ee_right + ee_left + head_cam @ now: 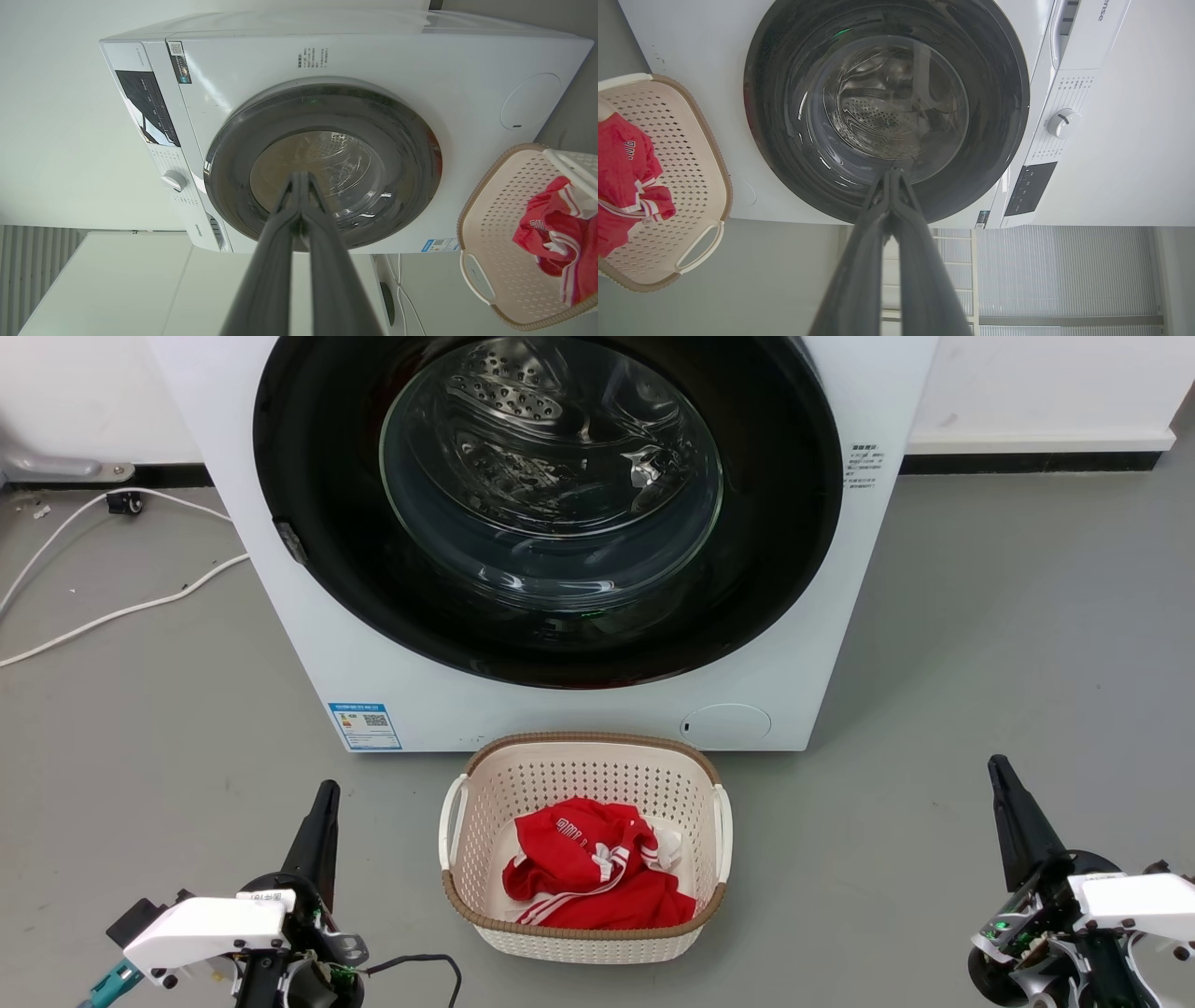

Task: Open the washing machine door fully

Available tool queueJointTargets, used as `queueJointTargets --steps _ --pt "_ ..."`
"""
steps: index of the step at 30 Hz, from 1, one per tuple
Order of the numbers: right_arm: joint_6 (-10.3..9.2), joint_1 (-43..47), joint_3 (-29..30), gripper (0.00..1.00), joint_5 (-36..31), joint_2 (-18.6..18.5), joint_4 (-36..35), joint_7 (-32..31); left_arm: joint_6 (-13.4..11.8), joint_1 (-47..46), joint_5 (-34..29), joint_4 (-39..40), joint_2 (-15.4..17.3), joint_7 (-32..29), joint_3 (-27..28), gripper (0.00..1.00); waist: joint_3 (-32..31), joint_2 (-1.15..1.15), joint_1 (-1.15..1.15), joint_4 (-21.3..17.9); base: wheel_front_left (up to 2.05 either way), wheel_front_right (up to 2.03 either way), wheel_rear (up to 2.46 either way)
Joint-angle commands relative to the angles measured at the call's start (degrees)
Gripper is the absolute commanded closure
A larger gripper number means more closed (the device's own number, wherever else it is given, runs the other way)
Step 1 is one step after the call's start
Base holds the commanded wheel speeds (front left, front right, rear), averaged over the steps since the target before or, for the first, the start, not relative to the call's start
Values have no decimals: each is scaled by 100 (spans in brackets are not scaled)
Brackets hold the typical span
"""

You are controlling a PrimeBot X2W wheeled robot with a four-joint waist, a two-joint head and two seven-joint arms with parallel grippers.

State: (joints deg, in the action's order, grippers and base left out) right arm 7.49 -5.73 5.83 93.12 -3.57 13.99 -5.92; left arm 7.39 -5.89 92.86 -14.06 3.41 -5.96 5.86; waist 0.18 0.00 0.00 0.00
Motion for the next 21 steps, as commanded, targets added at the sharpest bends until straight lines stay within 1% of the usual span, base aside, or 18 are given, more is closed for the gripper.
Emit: queueJointTargets --steps 1,3,4,6,16,21 --pt "0 -85 9 100 -51 17 7 -17 18 -57 -33 -8 -6 -26 14 100 0 0 0 0 0 0 0" --pt "0 -85 11 100 -52 18 7 -19 18 -57 -36 -8 -7 -29 17 100 0 0 0 0 0 0 0" --pt "0 -1 4 0 -9 2 0 -1 0 -1 -1 0 -3 -1 3 0 0 0 0 0 0 0 0" --pt "0 39 -5 0 -15 8 44 9 -3 31 0 -57 -14 12 -6 0 0 0 0 0 0 0 0" --pt "0 119 -150 0 -113 15 -195 269 -1 26 -70 87 -18 262 -211 0 7 0 0 9 0 0 0" --pt "0 153 -171 0 -300 18 -342 401 0 18 -244 233 -16 405 -276 0 9 0 0 20 0 0 0"
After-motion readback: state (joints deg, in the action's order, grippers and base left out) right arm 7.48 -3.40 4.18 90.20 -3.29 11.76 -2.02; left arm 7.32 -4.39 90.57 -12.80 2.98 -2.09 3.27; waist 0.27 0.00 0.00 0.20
